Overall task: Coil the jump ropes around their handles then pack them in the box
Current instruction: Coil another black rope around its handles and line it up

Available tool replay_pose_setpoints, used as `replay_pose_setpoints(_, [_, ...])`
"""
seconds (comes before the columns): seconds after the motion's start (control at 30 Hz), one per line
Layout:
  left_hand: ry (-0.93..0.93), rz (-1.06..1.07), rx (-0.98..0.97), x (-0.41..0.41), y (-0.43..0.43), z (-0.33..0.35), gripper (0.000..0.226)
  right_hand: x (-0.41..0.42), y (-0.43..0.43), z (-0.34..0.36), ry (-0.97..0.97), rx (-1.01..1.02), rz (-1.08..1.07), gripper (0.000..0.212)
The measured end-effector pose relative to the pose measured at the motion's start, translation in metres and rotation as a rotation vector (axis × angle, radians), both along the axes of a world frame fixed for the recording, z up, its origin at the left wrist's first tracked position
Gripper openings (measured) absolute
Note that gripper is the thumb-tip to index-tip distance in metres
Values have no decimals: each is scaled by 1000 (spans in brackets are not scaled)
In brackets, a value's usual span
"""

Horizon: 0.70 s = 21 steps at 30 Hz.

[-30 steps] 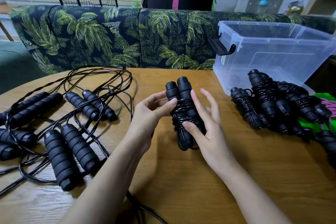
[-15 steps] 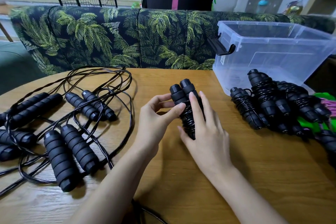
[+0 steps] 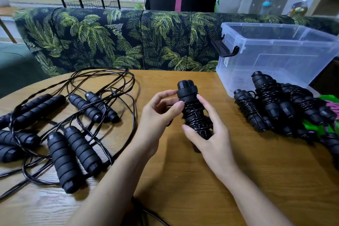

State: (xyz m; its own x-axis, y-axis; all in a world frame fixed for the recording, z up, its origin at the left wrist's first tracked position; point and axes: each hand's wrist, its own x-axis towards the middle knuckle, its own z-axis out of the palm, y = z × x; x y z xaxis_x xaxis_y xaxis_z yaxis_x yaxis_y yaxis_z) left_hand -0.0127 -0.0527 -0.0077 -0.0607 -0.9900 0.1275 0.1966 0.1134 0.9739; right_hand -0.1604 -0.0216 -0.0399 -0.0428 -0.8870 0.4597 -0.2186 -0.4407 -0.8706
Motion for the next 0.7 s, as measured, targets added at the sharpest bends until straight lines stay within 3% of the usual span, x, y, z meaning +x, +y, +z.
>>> replay_pose_setpoints(0.17, [71, -134, 95, 4, -8, -7, 58, 0, 4, 8, -55, 28, 117, 66])
replay_pose_setpoints(0.4, [-17, -89, 56, -4, -3, -8, 60, -2, -4, 1, 147, -63, 19, 63])
replay_pose_setpoints(0.47, [-148, -3, -55, -6, -3, -9, 72, -8, -9, -1, 227, -89, -80, 64])
replay_pose_setpoints(0.53, [-407, 133, -234, -4, -8, -15, 78, -16, -13, -3, 347, -102, -177, 65])
replay_pose_setpoints(0.63, [-745, 325, -498, 0, -14, -24, 74, -22, -14, -4, 472, -95, -243, 67])
replay_pose_setpoints(0.7, [-856, 409, -606, 0, -14, -26, 64, -22, -14, -3, 513, -96, -250, 67])
